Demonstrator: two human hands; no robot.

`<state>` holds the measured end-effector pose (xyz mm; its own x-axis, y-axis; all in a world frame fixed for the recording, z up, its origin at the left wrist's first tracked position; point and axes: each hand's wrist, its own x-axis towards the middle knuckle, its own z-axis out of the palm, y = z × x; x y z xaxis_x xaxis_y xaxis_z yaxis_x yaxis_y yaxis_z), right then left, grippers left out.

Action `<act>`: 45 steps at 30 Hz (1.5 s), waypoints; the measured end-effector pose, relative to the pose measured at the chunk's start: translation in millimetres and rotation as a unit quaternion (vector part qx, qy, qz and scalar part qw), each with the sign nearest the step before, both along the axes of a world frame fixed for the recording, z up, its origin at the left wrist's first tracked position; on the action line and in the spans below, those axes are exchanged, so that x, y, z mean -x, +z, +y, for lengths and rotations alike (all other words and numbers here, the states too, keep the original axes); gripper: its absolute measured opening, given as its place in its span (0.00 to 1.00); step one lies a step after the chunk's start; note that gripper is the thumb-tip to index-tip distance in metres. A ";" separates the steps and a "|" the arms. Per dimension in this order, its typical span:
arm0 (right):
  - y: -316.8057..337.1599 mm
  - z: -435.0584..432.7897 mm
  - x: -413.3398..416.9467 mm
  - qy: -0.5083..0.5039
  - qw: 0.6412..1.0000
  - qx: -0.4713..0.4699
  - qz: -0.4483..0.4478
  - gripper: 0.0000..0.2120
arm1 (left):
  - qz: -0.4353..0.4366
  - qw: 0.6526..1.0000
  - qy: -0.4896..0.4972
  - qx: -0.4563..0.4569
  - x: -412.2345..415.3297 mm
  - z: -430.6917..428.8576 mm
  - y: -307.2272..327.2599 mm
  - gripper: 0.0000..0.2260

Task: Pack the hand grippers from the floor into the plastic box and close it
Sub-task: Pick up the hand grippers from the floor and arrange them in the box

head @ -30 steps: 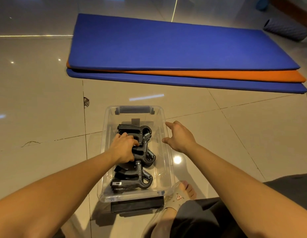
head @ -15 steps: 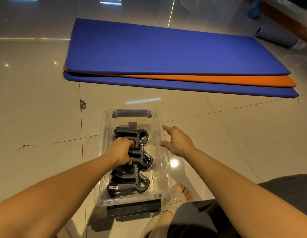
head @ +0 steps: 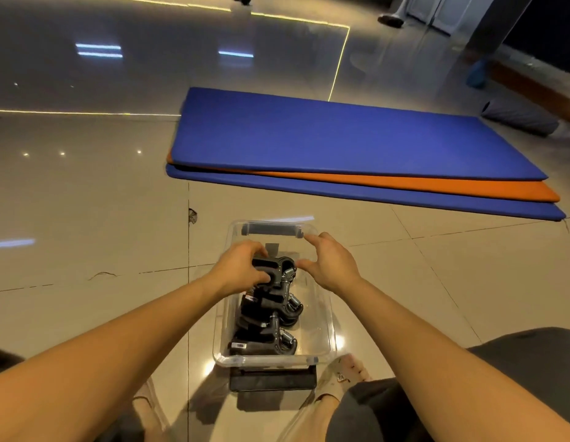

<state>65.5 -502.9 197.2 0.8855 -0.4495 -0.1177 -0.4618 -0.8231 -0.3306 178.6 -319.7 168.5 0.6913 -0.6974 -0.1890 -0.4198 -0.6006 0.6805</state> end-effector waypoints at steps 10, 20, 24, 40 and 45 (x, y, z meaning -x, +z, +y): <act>94.3 127.1 -18.2 0.053 0.979 -0.099 -0.171 0.30 | -0.019 0.995 0.089 0.046 -6.2 144.2 140.7 0.25; 160.1 318.9 -20.3 0.203 0.956 -0.119 -0.174 0.30 | -0.071 0.976 0.200 0.039 54.0 381.1 225.1 0.20; 168.7 398.8 -21.9 0.265 0.938 -0.139 -0.177 0.30 | -0.094 0.963 0.253 0.023 84.1 458.4 236.6 0.19; 120.0 685.6 -100.6 0.479 0.859 -0.164 -0.081 0.29 | -0.073 0.857 0.495 -0.119 113.2 716.6 180.2 0.12; 92.8 760.6 -130.5 0.497 0.853 -0.155 -0.025 0.30 | -0.048 0.821 0.561 -0.092 114.1 798.6 136.3 0.19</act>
<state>196.0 257.7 290.0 0.8183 0.5731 -0.0453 0.4356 -0.6695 -0.6016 64.5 478.9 304.8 0.8970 0.4234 -0.1267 0.4218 -0.7344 0.5317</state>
